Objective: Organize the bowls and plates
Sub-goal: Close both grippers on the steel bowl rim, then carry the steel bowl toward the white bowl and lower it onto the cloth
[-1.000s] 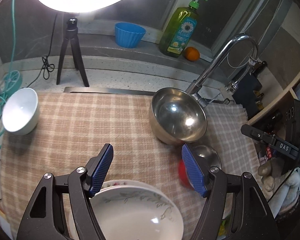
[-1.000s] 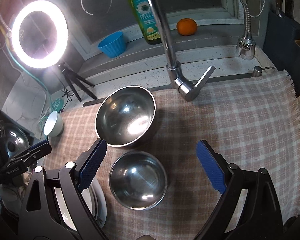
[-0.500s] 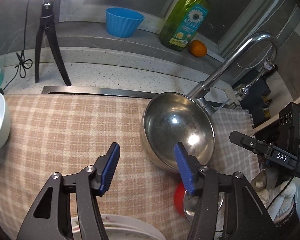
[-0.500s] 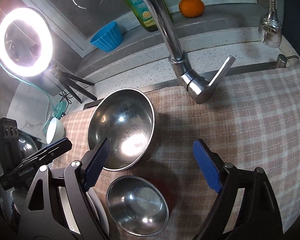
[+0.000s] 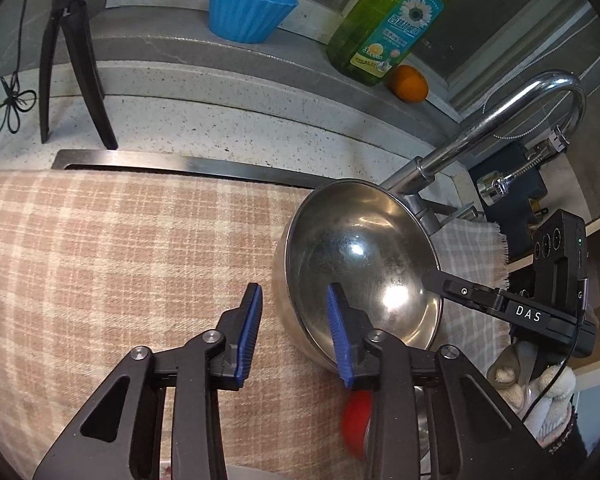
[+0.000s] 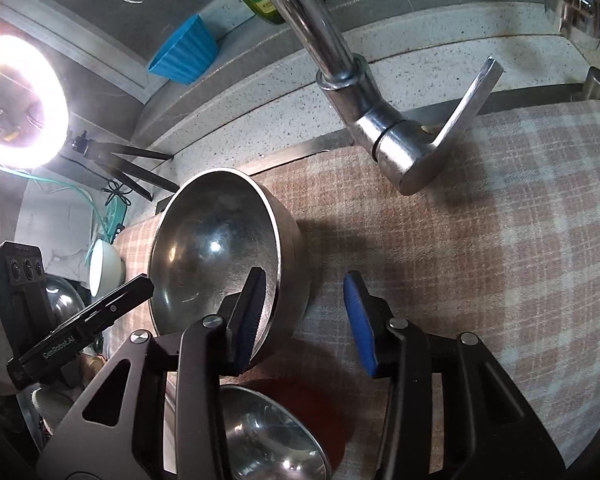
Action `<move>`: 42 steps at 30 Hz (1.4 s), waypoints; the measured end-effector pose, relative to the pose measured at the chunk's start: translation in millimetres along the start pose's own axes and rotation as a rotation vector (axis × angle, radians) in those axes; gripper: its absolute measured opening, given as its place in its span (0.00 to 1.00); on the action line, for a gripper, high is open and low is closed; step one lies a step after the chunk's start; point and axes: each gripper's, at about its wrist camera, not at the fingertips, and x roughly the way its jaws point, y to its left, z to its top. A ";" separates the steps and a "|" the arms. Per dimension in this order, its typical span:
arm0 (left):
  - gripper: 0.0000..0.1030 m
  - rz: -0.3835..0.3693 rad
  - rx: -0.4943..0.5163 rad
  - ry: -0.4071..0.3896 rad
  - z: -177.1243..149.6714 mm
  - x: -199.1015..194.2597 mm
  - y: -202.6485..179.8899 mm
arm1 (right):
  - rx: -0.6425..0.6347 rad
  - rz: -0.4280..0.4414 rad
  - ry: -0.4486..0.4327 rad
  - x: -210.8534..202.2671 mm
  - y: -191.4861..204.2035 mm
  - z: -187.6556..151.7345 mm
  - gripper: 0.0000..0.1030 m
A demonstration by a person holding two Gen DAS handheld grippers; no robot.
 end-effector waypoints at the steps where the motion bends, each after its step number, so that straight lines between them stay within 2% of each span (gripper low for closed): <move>1: 0.27 -0.002 0.001 0.003 0.5 1.2 0.1 | -0.003 0.003 0.004 1.2 -0.1 0.0 0.33; 7: 0.21 -0.007 0.006 0.021 2.2 6.6 0.7 | -0.036 -0.001 0.020 6.1 7.6 0.4 0.16; 16: 0.18 -0.015 0.009 0.030 0.6 7.3 1.3 | -0.060 -0.043 0.009 7.1 18.0 0.1 0.15; 26: 0.18 0.005 0.014 -0.016 -4.1 -18.9 10.6 | -0.083 -0.035 0.007 5.8 39.6 -9.5 0.15; 39: 0.18 0.030 -0.022 -0.113 -24.5 -86.9 50.3 | -0.174 0.014 -0.002 2.7 113.0 -32.2 0.15; 42: 0.18 0.039 -0.035 -0.132 -33.0 -103.0 63.5 | -0.210 0.026 0.002 6.6 140.8 -41.0 0.15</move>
